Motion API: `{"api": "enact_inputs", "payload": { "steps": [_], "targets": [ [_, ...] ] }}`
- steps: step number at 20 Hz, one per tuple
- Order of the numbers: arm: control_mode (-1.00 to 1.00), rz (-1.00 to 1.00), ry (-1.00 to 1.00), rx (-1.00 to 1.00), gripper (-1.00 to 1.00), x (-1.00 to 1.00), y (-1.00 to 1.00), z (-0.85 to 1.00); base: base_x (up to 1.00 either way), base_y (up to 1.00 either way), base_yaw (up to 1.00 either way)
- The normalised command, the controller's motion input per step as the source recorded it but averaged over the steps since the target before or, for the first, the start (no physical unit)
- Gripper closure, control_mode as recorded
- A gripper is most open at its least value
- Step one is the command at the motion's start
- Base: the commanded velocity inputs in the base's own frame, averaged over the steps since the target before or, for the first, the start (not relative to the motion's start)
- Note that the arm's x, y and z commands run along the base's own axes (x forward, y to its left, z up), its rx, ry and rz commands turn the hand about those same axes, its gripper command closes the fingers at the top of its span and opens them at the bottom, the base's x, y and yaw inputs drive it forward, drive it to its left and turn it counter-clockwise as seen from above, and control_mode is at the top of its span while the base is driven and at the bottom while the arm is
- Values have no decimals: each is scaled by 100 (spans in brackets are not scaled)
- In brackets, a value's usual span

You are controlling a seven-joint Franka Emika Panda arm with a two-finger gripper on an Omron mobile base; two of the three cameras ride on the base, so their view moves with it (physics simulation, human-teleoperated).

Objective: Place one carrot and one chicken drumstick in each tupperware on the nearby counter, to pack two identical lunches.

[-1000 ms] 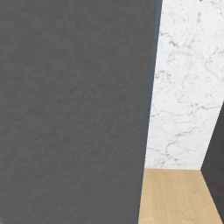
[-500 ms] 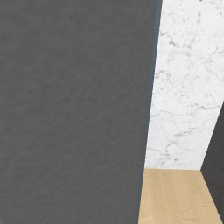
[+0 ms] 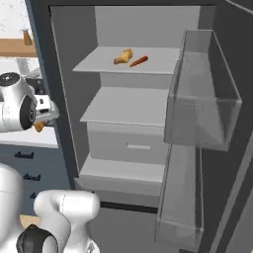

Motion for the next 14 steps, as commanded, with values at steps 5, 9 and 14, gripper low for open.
{"api": "enact_inputs", "payload": {
  "steps": [5, 9, 14],
  "targets": [
    [100, 0, 0, 0, 100, 0, 0, 0, -9, 100, 28],
    [100, 0, 0, 0, 100, 0, 0, 0, 92, 100, 8],
    [100, 0, 0, 0, 100, 0, 0, 0, 99, 100, -8]
  ]
}}
